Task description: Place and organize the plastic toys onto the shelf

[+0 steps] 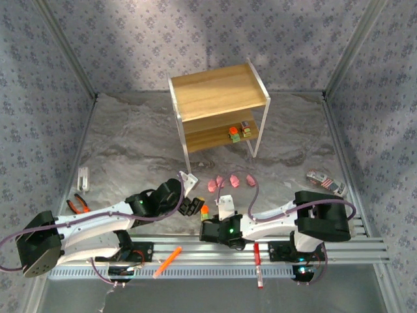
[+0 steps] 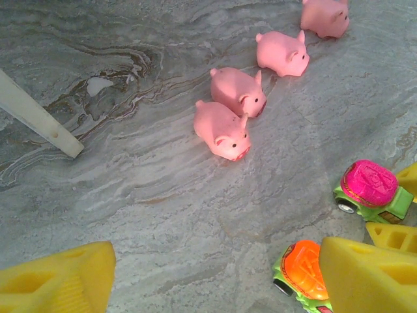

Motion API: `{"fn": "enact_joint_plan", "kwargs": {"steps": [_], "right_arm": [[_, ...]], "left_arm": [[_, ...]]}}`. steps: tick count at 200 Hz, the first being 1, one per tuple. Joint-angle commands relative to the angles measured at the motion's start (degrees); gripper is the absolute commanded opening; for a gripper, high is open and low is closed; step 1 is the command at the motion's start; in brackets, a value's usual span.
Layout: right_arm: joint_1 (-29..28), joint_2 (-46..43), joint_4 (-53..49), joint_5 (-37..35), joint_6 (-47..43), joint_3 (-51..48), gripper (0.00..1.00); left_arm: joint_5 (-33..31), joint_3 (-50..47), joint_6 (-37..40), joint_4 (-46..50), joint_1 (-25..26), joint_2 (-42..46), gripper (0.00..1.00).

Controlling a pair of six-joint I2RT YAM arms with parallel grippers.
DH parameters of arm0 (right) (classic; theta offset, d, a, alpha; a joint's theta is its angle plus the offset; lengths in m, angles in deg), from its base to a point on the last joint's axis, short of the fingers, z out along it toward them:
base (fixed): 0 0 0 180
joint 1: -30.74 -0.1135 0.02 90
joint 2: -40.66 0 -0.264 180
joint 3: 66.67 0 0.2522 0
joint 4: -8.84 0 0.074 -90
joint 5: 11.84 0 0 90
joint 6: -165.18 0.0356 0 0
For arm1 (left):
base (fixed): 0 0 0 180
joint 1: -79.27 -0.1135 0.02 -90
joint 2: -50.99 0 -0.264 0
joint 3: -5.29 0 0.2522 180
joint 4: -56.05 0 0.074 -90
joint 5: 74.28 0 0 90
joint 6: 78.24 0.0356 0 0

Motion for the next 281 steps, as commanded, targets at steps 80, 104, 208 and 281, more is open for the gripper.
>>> {"fn": "enact_joint_plan", "kwargs": {"steps": [80,104,208,281], "right_arm": [[0.2,0.7,-0.8,-1.0,1.5,-0.8,0.36],[0.2,0.4,-1.1,-1.2,1.5,-0.7,0.35],[0.6,-1.7,-3.4,-1.7,0.0,0.3,0.25],[0.9,-6.2,-8.2,-3.5,-2.2,3.0,0.22]], "left_arm": [[-0.4,1.6,-0.4,-0.2,0.4,0.1,0.81],[-0.4,1.6,-0.4,-0.3,0.4,0.0,0.81],[-0.4,1.7,-0.4,-0.2,0.4,0.1,0.81],[-0.4,1.8,-0.3,-0.3,0.4,-0.1,0.81]]}}
